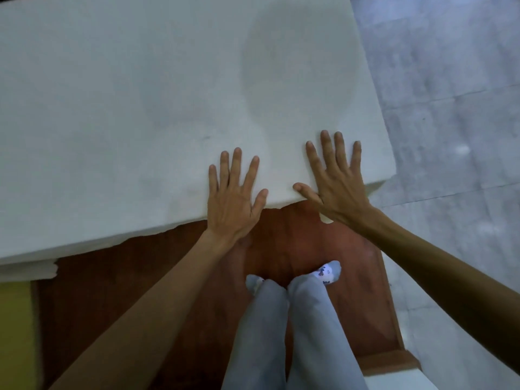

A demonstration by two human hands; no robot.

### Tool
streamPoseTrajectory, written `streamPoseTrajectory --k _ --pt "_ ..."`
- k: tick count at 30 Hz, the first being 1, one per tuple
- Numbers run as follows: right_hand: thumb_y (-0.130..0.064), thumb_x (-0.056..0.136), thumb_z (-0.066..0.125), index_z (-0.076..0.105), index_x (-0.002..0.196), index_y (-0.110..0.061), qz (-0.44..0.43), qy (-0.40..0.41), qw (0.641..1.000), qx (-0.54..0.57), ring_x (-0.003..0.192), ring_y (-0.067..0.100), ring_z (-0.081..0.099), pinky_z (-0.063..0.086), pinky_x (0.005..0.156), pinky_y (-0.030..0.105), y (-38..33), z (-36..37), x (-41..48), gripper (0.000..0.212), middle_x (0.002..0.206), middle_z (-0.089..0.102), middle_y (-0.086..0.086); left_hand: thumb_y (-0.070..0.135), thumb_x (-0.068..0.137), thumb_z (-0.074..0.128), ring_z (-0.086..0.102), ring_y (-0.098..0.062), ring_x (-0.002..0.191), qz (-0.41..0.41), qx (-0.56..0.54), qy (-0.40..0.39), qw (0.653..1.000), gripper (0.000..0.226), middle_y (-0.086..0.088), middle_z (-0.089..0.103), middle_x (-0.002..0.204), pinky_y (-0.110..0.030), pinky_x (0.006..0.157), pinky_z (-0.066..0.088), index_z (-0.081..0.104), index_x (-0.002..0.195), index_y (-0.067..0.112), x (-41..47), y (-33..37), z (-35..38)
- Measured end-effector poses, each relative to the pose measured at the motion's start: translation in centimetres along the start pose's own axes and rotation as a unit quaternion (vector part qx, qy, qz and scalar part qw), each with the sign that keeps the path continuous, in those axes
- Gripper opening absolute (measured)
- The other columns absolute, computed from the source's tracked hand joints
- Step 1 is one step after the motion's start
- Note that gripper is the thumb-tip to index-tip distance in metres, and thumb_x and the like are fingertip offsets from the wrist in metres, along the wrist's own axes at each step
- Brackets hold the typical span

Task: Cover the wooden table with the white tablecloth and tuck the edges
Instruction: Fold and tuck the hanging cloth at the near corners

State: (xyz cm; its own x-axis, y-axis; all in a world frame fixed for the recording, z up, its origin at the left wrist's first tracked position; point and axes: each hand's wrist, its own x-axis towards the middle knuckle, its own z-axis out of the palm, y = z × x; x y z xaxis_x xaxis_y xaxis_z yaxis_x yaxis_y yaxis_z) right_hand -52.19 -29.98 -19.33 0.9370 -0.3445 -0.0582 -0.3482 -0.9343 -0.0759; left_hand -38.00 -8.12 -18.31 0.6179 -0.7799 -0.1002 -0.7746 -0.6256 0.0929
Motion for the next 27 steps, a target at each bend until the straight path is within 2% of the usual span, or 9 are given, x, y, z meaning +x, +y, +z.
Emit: streamPoseTrajectory --k 4,9,14,16,19,23,25,27 --pt "-0.073 0.100 0.022 0.008 0.162 -0.005 -0.025 0.005 1.000 0.011 0.157 0.041 0.000 0.007 0.121 0.068 -5.3 0.4 0.9 0.093 0.169 0.002 0.022 0.055 0.103 0.029 -0.005 -0.034 0.156 -0.029 -0.007 0.005 1.000 0.069 -0.014 0.000 0.169 -0.057 0.124 0.008 0.009 0.162 0.024 -2.3 -2.8 0.1" --pt "-0.070 0.102 0.022 0.007 0.162 -0.003 -0.056 -0.004 0.998 0.019 0.157 0.041 0.000 0.006 0.122 0.066 -9.5 0.7 1.8 0.091 0.169 0.001 0.023 0.054 0.103 0.028 -0.003 -0.033 0.156 -0.053 -0.008 0.012 0.999 0.067 -0.013 0.002 0.169 -0.055 0.124 0.008 0.011 0.162 0.025 -5.2 -6.6 0.1" --pt "-0.071 0.101 0.016 0.008 0.162 -0.006 -0.029 -0.101 0.994 0.029 0.156 0.042 -0.002 0.008 0.122 0.067 -11.1 -1.0 0.4 0.090 0.169 -0.001 0.023 0.050 0.102 0.037 -0.002 -0.034 0.156 -0.078 -0.012 -0.028 0.996 0.071 -0.012 0.002 0.169 -0.060 0.122 0.012 0.011 0.162 0.022 -10.2 -8.7 -1.0" --pt "-0.074 0.099 0.008 0.010 0.163 -0.007 -0.028 -0.158 0.986 0.037 0.156 0.043 -0.002 0.010 0.121 0.068 -11.9 -2.5 -0.2 0.092 0.169 -0.001 0.023 0.051 0.100 0.037 0.002 -0.037 0.155 -0.098 -0.022 -0.068 0.993 0.072 -0.014 0.006 0.168 -0.063 0.120 0.017 0.014 0.161 0.020 -11.5 -8.3 -2.3" --pt "-0.078 0.092 -0.002 0.002 0.163 -0.011 -0.027 -0.237 0.971 0.029 0.155 0.044 -0.008 0.006 0.122 0.068 -13.0 -4.4 -1.5 0.098 0.169 -0.010 0.021 0.052 0.099 0.037 0.008 -0.042 0.153 -0.132 -0.051 -0.128 0.982 0.071 -0.017 0.011 0.167 -0.063 0.119 0.020 0.019 0.160 0.020 -12.4 -6.5 -4.3" --pt "-0.074 0.096 0.010 -0.005 0.163 -0.014 -0.009 -0.267 0.963 0.037 0.154 0.045 -0.015 0.002 0.123 0.065 -14.4 -6.0 -1.3 0.090 0.167 -0.019 0.021 0.056 0.101 0.031 0.009 -0.044 0.153 -0.134 -0.057 -0.177 0.973 0.070 -0.018 0.010 0.167 -0.062 0.121 0.013 0.016 0.161 0.023 -11.8 -5.8 -6.0" --pt "-0.076 0.091 -0.002 -0.005 0.163 -0.016 0.001 -0.289 0.956 0.048 0.154 0.045 -0.015 0.001 0.123 0.064 -15.0 -6.8 -1.6 0.094 0.167 -0.020 0.020 0.056 0.097 0.027 0.020 -0.047 0.149 -0.139 -0.062 -0.175 0.973 0.071 -0.021 0.021 0.164 -0.063 0.120 0.019 0.025 0.159 0.021 -12.1 -5.9 -6.0" --pt "-0.081 0.071 -0.027 -0.002 0.163 -0.017 0.016 -0.287 0.956 0.064 0.154 0.045 -0.012 0.003 0.123 0.064 -15.1 -7.4 -1.7 0.115 0.168 -0.016 0.019 0.055 0.093 0.027 0.036 -0.049 0.142 -0.133 -0.067 -0.176 0.973 0.072 -0.023 0.037 0.157 -0.064 0.114 0.031 0.039 0.154 0.018 -11.9 -5.9 -6.1"
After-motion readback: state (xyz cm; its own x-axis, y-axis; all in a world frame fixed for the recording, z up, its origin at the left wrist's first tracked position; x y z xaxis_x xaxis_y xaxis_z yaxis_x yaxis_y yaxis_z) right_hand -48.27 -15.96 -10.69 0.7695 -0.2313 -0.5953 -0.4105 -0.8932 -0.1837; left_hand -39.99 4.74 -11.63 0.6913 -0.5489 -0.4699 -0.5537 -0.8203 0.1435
